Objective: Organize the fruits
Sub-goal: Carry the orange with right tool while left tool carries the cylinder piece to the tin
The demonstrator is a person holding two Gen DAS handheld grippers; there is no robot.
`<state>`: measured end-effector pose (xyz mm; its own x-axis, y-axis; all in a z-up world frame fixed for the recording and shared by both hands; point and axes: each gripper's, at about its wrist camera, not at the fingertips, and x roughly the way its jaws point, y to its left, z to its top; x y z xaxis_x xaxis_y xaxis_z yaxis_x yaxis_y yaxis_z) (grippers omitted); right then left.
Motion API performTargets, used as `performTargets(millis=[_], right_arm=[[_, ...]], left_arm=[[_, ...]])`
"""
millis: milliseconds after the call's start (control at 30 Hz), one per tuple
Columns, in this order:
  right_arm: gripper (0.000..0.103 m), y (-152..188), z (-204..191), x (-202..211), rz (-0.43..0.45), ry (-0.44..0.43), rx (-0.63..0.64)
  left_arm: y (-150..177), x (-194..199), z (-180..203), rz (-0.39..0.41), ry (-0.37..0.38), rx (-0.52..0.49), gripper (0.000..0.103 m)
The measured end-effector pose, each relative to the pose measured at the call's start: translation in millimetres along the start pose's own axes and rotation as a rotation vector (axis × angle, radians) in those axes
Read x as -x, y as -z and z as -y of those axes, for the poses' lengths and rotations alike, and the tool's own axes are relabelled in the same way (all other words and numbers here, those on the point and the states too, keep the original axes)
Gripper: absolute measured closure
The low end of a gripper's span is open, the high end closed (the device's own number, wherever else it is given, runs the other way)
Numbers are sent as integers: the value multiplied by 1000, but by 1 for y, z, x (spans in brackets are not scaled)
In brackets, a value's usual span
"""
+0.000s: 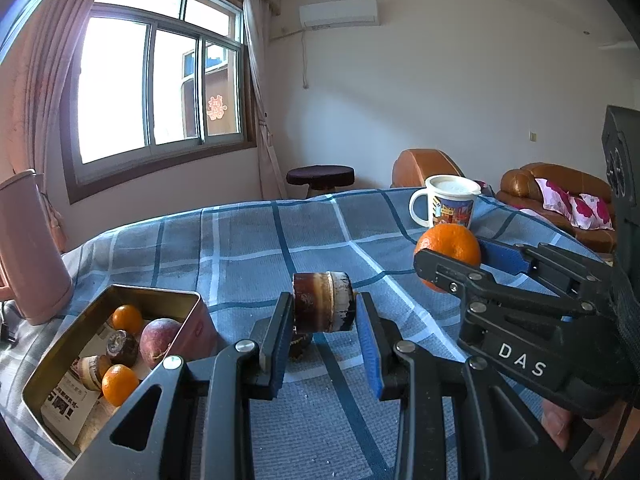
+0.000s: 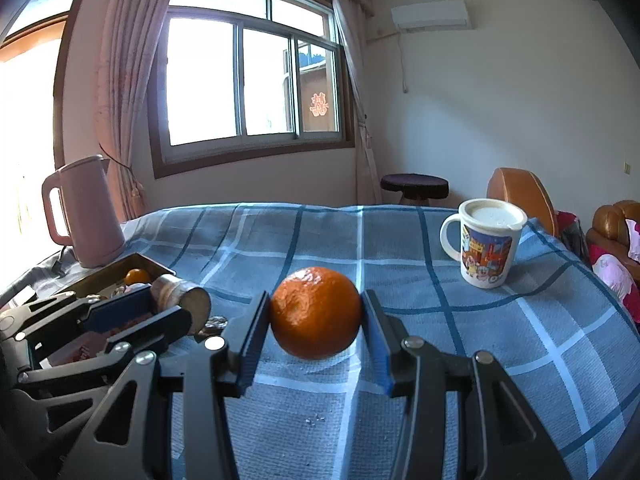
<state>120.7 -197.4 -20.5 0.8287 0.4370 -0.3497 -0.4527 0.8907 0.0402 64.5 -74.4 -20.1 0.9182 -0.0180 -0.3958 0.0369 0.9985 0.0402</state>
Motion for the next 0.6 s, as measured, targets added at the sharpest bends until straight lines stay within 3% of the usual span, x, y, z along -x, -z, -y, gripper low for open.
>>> performTargets(millis=[600], right_arm=[[54,2,-9,12,47,4,36]], left_arm=[[2,7,-3,35,-4,10,70]])
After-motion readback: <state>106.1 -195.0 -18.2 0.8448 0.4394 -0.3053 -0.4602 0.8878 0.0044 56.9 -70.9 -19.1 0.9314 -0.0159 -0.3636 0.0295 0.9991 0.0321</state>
